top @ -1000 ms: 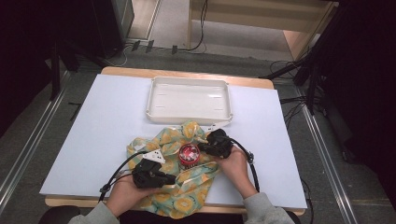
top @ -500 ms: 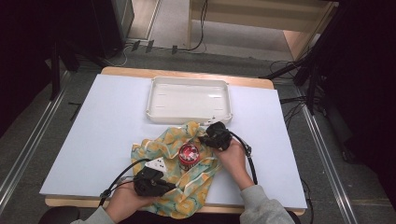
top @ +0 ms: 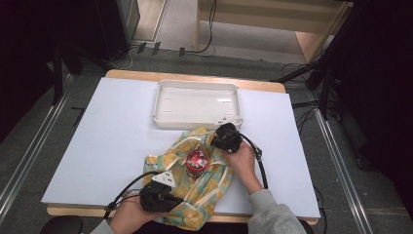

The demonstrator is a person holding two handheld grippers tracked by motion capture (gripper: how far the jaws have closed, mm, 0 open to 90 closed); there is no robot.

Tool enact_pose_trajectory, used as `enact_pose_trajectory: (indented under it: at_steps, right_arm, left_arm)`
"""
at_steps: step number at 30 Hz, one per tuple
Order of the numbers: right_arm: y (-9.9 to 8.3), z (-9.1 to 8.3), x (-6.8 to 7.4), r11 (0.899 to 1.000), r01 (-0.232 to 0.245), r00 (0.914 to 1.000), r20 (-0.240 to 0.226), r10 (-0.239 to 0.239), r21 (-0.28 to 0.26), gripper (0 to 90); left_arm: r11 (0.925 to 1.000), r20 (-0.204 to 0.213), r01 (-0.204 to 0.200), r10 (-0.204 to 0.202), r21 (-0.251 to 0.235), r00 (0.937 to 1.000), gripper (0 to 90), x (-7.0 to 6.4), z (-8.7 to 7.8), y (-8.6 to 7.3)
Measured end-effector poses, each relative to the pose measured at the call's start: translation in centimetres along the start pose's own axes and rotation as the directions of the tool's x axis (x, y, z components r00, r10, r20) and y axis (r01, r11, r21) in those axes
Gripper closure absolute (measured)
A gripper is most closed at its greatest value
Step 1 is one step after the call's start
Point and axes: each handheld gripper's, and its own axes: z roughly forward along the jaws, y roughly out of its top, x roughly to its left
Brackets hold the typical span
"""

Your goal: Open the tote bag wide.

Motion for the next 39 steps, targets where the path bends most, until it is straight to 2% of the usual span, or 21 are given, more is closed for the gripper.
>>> enact_pose_trajectory:
  at_steps: [8, 11, 15, 19, 21, 26, 30, 33, 36, 39]
  right_arm:
    - [0.3, -2.9, 1.4, 0.999, 0.016, 0.9977, -0.066, -0.019, -0.042, 90.0]
    - [0.0, -4.3, 2.1, 0.998, 0.025, 0.9959, -0.085, -0.029, -0.054, 90.0]
    - [-0.4, -5.5, 2.7, 0.997, 0.035, 0.9941, -0.100, -0.042, -0.070, 90.0]
    - [-1.0, -6.4, 3.3, 0.996, 0.042, 0.9917, -0.118, -0.052, -0.080, 90.0]
    - [-1.4, -6.6, 3.6, 0.996, 0.040, 0.9907, -0.126, -0.049, -0.080, 90.0]
    - [-2.2, -6.9, 4.1, 0.996, 0.043, 0.9894, -0.135, -0.053, -0.073, 89.2]
    - [-2.9, -7.3, 4.3, 0.997, 0.036, 0.9887, -0.143, -0.046, -0.073, 90.0]
    - [-3.3, -7.3, 4.5, 0.998, 0.038, 0.9893, -0.139, -0.046, -0.057, 90.0]
    - [-3.7, -7.2, 4.5, 0.998, 0.022, 0.9883, -0.150, -0.031, -0.056, 90.0]
    - [-4.1, -6.9, 4.6, 0.999, 0.013, 0.9871, -0.159, -0.020, -0.044, 90.0]
  left_arm:
    - [0.9968, -0.021, -0.001, 0.000, -0.080, 0.9998, 82.0, -0.1, -2.1, 0.9]
    - [0.9965, -0.050, -0.016, 0.012, -0.082, 0.9987, 81.8, -0.2, -3.0, 1.4]
    - [0.9935, -0.069, -0.002, -0.006, -0.114, 0.9976, 82.0, 0.2, -4.4, 2.1]
    - [0.9923, -0.094, -0.003, -0.009, -0.124, 0.9955, 82.4, 0.7, -5.6, 3.0]
    - [0.9936, -0.110, 0.000, -0.012, -0.113, 0.9939, 82.9, 1.3, -5.9, 3.7]
    - [0.9909, -0.135, -0.001, -0.017, -0.135, 0.9908, 84.2, 2.2, -7.3, 5.9]
    - [0.9878, -0.158, -0.045, 0.021, -0.149, 0.9872, 85.3, 2.2, -8.4, 7.7]
    - [0.9889, -0.166, -0.041, 0.017, -0.143, 0.9859, 86.3, 3.2, -8.3, 8.6]
    - [0.9901, -0.160, -0.009, -0.014, -0.140, 0.9869, 86.5, 4.8, -7.4, 9.0]
    - [0.9934, -0.151, 0.013, -0.030, -0.114, 0.9881, 86.4, 6.3, -6.3, 9.0]
